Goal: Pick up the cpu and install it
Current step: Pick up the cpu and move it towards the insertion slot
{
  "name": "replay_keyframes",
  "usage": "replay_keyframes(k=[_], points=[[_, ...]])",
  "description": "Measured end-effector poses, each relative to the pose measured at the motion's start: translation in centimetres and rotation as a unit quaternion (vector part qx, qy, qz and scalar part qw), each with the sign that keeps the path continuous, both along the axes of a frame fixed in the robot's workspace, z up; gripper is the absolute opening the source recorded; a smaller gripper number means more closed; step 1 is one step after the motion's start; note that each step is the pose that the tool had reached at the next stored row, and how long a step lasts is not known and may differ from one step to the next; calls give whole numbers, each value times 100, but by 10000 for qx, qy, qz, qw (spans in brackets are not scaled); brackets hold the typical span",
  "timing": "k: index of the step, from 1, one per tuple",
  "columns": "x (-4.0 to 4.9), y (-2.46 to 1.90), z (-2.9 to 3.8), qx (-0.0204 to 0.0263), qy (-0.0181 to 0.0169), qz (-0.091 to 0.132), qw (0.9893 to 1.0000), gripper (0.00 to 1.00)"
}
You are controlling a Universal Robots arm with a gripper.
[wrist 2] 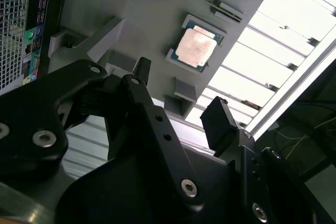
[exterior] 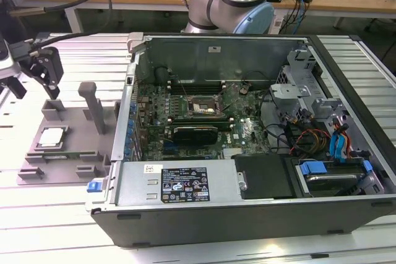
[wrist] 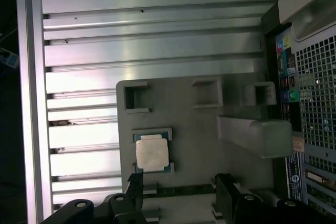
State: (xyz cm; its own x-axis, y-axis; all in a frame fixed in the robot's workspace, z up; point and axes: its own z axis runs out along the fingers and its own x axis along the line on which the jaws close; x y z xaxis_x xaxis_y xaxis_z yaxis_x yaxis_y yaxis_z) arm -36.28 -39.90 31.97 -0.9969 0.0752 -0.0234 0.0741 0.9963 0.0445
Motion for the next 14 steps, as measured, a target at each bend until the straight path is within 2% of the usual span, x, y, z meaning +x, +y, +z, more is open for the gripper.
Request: replay_keyframes(k=[3, 4, 5, 6, 7, 11, 14], points=[[0, 1, -22, -7, 1, -1, 10000, 66], [-3, 1, -24, -41, 1, -2, 10000, 66], [-3, 1, -26, -94, 0, -1, 10000, 66], [-2, 4, -26, -276, 0, 0, 9996, 66], [-2, 10, -29, -416, -1, 21, 9991, 66], [-10, 19, -39, -420, -10, 262, 9988, 66], [-11, 19, -40, -421, -11, 273, 9987, 66]])
